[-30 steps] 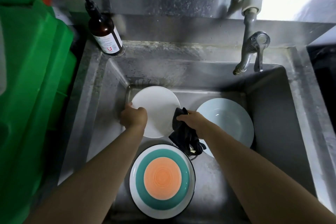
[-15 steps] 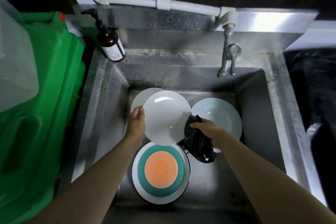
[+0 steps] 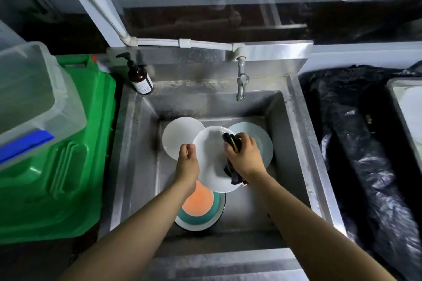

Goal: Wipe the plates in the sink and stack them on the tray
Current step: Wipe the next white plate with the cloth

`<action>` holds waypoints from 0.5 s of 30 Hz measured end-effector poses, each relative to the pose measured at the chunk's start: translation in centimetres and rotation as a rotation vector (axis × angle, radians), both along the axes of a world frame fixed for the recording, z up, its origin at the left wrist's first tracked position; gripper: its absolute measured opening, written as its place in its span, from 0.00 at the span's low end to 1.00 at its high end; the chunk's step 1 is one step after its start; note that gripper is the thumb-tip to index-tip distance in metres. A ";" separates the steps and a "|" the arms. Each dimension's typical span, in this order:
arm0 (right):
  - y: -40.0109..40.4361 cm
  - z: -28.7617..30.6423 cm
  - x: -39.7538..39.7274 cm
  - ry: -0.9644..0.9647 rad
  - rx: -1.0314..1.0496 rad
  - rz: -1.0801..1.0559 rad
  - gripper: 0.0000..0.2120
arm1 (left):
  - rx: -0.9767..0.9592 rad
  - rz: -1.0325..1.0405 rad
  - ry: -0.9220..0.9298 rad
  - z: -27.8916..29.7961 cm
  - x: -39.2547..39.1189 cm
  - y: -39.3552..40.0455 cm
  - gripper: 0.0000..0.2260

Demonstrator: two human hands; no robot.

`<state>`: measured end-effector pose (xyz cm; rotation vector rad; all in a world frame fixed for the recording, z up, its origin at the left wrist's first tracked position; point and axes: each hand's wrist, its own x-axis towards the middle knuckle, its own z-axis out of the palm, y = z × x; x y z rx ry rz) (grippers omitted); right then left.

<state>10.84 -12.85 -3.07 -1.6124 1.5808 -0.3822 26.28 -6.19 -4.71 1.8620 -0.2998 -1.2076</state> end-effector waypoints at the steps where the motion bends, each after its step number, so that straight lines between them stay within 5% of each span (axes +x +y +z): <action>1: 0.7 0.2 0.5 0.006 -0.073 0.089 0.21 | 0.003 -0.015 -0.011 0.5 -0.5 0.0 0.08; 4: 3.2 -1.2 0.9 0.201 -0.264 0.382 0.28 | -0.012 -0.030 -0.059 1.7 -1.4 0.1 0.10; 6: 4.5 -2.3 0.4 0.261 -0.372 0.396 0.26 | -0.007 -0.044 -0.070 2.0 -1.5 0.1 0.09; 10: 6.7 -3.4 -0.1 0.240 -0.519 0.314 0.20 | -0.048 -0.090 -0.015 2.5 -1.8 0.5 0.11; 15: 7.0 -3.6 -0.4 0.104 -0.776 0.519 0.18 | -0.045 -0.089 0.024 2.6 -1.5 1.0 0.15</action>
